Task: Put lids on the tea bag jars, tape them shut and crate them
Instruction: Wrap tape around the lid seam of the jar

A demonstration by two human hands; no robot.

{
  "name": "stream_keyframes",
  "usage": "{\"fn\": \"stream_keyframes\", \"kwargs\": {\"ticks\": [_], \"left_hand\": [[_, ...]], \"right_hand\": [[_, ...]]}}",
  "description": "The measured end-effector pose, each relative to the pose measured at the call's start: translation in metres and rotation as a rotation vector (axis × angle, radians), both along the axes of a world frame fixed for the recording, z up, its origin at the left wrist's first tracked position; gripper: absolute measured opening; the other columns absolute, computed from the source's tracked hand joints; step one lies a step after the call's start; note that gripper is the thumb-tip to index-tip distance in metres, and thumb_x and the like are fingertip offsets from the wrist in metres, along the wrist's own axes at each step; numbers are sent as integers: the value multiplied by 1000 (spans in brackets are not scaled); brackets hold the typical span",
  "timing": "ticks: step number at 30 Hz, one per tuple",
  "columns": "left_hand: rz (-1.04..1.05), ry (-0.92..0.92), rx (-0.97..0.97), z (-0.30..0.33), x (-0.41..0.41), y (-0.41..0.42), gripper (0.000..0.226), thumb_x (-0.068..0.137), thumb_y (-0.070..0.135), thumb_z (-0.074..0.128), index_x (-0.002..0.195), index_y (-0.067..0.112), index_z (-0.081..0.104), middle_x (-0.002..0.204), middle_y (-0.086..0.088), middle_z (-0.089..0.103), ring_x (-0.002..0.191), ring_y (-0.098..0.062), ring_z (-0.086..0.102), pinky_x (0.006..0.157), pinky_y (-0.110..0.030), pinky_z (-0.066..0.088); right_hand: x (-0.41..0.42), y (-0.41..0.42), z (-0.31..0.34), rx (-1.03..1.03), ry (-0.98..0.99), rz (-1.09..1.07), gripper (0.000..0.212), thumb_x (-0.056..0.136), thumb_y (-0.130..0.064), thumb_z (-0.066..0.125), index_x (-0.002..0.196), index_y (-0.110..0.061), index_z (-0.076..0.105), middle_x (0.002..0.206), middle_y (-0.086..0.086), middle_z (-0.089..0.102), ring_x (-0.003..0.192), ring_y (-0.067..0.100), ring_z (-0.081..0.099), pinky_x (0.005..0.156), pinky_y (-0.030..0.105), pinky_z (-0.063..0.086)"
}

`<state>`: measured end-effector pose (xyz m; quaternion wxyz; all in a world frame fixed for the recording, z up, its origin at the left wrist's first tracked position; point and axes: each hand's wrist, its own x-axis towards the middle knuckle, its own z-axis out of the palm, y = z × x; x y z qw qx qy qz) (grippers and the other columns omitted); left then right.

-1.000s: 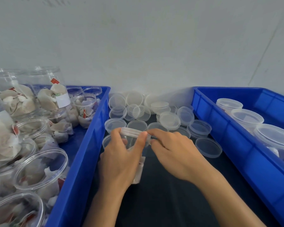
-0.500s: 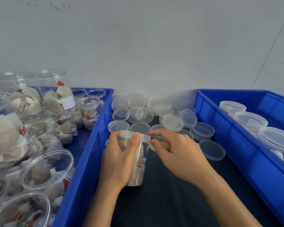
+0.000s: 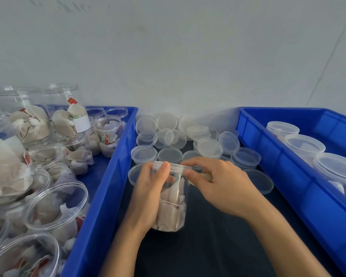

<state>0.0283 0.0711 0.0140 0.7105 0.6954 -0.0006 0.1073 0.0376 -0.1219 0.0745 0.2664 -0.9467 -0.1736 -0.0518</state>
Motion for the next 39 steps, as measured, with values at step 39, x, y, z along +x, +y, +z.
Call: {"fn": "stream_keyframes", "kwargs": {"ticks": [39], "left_hand": [[73,-43,60,0,-1,-6,57,84,80,55,106,29,70,98,7,77,89,-11,76,78,-36,57]], "right_hand": [[-6,8,-8,-143,-140,-52,28,108,-62,25,132,-56,39,77,-17,66,80,12,66,72,41,55]]}}
